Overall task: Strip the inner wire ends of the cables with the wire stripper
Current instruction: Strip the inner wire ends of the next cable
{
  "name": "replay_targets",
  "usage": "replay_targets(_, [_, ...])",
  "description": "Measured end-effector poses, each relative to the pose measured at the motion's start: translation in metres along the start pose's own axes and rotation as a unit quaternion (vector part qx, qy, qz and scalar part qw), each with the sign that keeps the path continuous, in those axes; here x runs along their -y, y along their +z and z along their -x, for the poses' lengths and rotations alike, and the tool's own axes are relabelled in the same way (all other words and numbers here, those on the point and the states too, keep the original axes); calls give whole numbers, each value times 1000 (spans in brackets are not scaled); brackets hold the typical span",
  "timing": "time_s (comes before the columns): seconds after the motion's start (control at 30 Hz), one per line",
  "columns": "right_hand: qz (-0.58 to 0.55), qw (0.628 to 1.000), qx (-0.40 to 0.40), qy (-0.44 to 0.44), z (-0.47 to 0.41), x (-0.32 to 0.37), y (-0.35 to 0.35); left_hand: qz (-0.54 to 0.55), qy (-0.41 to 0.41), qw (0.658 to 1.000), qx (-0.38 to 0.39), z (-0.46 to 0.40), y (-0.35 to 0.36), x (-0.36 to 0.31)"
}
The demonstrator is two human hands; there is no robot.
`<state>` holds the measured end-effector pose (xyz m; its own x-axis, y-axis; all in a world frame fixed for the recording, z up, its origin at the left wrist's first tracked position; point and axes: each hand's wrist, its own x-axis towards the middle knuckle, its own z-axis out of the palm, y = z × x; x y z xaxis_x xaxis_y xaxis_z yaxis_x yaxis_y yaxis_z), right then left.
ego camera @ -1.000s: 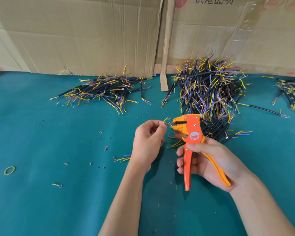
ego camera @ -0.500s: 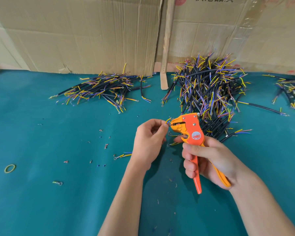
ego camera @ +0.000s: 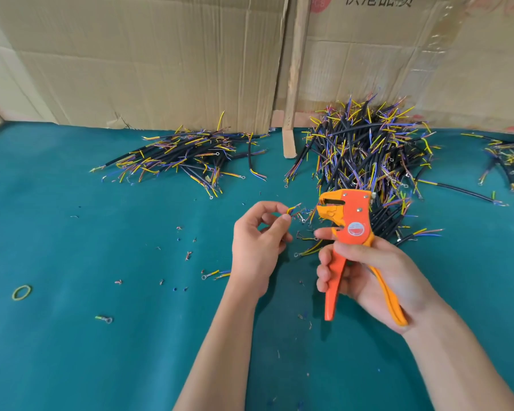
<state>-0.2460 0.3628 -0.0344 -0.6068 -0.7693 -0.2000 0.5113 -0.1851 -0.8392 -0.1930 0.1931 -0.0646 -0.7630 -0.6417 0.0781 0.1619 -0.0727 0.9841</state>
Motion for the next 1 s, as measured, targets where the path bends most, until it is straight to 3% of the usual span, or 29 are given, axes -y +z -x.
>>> replay_targets(0.13, [25,999,18,24,4,4,-1,-48,21,998,21,2,2,-2])
replay_targets(1.0, [39,998,11,45,2,0,7,-37,20,999,13,6,2,-4])
